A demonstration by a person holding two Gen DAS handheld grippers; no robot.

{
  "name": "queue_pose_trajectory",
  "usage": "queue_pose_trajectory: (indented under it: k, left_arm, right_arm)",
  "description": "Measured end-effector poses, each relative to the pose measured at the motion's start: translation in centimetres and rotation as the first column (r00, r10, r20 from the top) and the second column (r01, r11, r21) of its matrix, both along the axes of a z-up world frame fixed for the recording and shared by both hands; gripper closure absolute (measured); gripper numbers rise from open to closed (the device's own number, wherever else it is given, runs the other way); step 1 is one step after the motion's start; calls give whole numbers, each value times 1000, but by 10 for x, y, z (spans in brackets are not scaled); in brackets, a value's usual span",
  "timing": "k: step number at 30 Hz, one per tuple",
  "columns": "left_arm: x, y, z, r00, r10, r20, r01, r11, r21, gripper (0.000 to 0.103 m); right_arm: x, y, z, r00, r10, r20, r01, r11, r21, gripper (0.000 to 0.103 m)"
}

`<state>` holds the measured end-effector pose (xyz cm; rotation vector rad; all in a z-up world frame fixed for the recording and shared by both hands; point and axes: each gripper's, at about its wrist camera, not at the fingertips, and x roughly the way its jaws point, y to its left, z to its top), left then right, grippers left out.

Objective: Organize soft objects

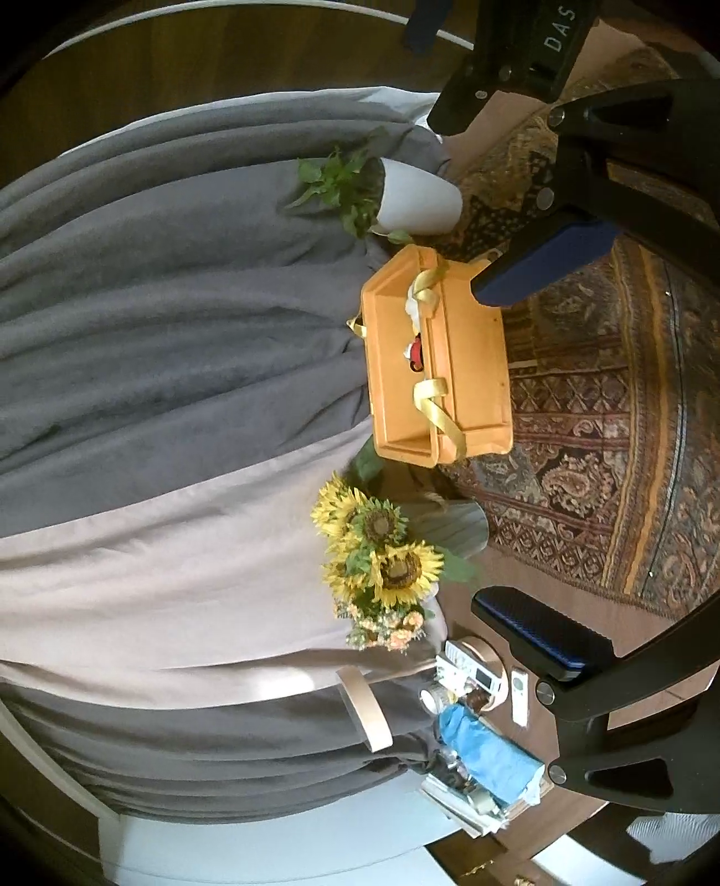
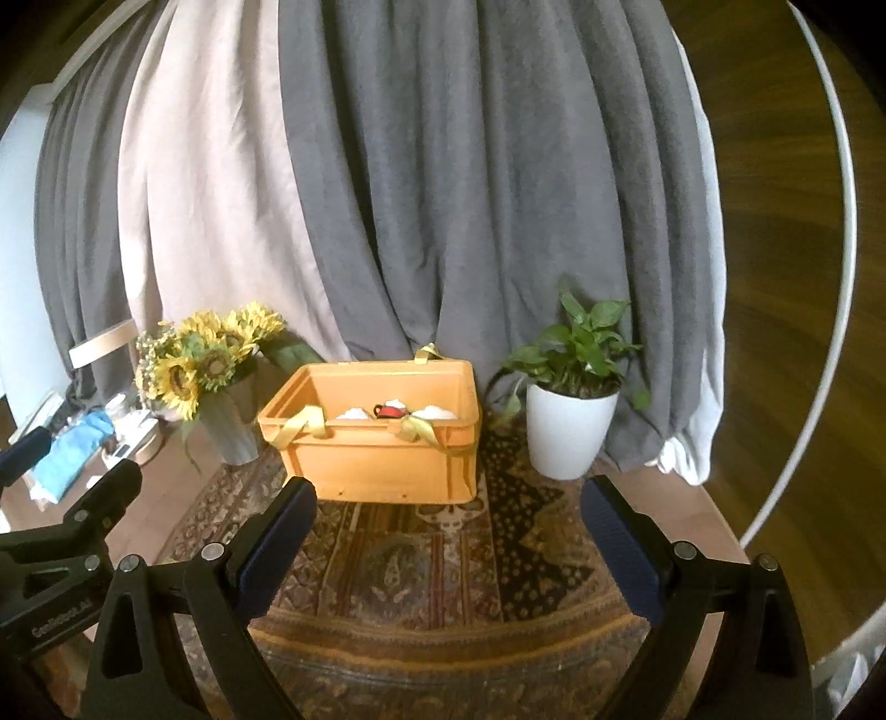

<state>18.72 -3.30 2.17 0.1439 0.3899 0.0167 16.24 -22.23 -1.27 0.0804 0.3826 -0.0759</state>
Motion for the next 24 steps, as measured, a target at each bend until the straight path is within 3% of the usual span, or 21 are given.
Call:
queue_pose_trajectory:
  k: [24]
  left_arm:
    - [-87,21,4,998,-64,3,64,998,-3,0]
  right_arm:
    - [-96,16,-5,999,-44,-2,44,999,19,6]
